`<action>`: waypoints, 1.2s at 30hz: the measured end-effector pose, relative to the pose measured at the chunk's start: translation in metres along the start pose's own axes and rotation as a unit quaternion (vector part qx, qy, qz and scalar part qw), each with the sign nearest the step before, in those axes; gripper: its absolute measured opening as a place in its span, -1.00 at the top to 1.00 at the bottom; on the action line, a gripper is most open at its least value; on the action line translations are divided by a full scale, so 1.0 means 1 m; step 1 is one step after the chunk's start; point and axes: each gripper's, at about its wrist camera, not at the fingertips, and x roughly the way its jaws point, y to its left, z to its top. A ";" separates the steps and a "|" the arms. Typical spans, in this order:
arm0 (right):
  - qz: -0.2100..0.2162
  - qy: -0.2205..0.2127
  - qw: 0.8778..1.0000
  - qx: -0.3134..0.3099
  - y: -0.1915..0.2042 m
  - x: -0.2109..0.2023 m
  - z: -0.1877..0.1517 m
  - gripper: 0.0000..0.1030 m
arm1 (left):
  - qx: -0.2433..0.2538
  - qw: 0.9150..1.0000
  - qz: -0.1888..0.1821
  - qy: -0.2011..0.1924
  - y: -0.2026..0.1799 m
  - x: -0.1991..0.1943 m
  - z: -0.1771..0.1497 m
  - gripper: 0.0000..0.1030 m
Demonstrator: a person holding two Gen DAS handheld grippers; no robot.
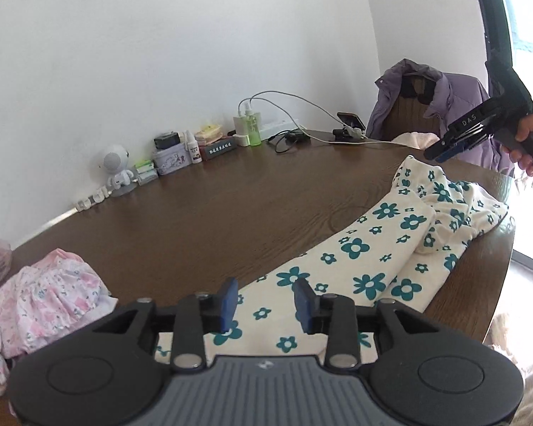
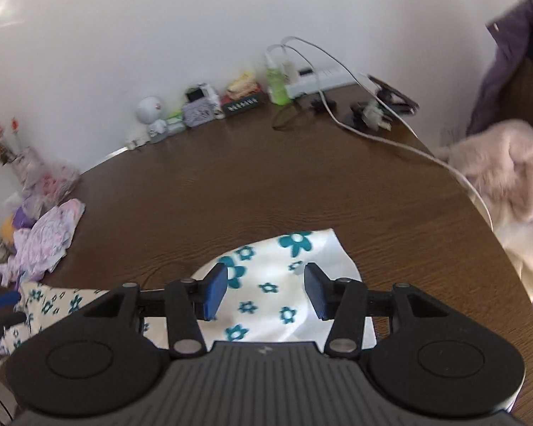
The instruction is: Fold clothes
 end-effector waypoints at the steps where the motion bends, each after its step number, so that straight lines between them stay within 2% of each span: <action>1: 0.005 0.017 1.000 0.019 -0.007 0.010 0.000 0.05 | -0.010 1.000 -0.006 0.009 0.000 0.007 -0.001 0.36; 3: 0.019 0.047 0.998 0.049 -0.017 0.025 -0.001 0.06 | -0.022 0.999 -0.015 0.028 -0.001 0.018 -0.004 0.36; 5: 0.025 0.054 0.997 0.050 -0.017 0.029 -0.006 0.06 | -0.026 0.998 -0.015 0.046 -0.002 0.028 -0.010 0.39; 6: 0.030 0.051 0.997 0.050 -0.017 0.028 -0.007 0.19 | -0.028 0.998 -0.016 0.055 -0.002 0.031 -0.012 0.41; 7: 0.037 0.046 0.997 0.049 -0.018 0.026 -0.008 0.67 | -0.030 0.997 -0.016 0.063 -0.002 0.035 -0.015 0.42; 8: 0.047 0.041 0.997 0.054 -0.018 0.023 -0.009 0.96 | -0.034 0.997 -0.016 0.067 -0.001 0.037 -0.017 0.41; 10: 0.067 0.030 0.995 0.061 -0.019 0.013 -0.011 0.97 | -0.044 0.997 -0.015 0.067 0.000 0.036 -0.019 0.41; 17: 0.087 -0.029 0.993 0.077 -0.025 -0.040 -0.024 0.98 | -0.050 0.997 0.004 0.065 -0.005 0.035 -0.019 0.40; 19: 0.070 -0.035 0.995 0.068 -0.027 -0.046 -0.033 0.98 | -0.053 0.997 0.007 0.060 -0.006 0.034 -0.021 0.40; 23: 0.009 -0.016 0.999 0.041 -0.029 -0.034 -0.050 0.98 | -0.057 0.997 0.011 0.054 -0.008 0.033 -0.021 0.39; 26: -0.003 -0.007 0.999 0.031 -0.026 -0.029 -0.054 0.95 | -0.059 0.997 0.011 0.053 -0.008 0.033 -0.021 0.38; 30: -0.040 -0.052 0.998 0.026 -0.014 -0.043 -0.049 0.81 | -0.061 0.997 0.008 0.050 -0.005 0.025 -0.018 0.36; 32: -0.053 -0.087 0.995 -0.005 0.004 -0.054 -0.048 0.77 | -0.061 0.997 0.007 0.040 -0.001 0.017 -0.017 0.35; 34: -0.034 -0.106 0.993 -0.043 0.025 -0.060 -0.051 0.74 | -0.063 0.998 0.012 0.028 0.001 0.009 -0.016 0.35; 36: -0.005 -0.106 0.991 -0.085 0.049 -0.054 -0.057 0.71 | -0.068 0.997 0.015 0.023 0.003 0.008 -0.015 0.35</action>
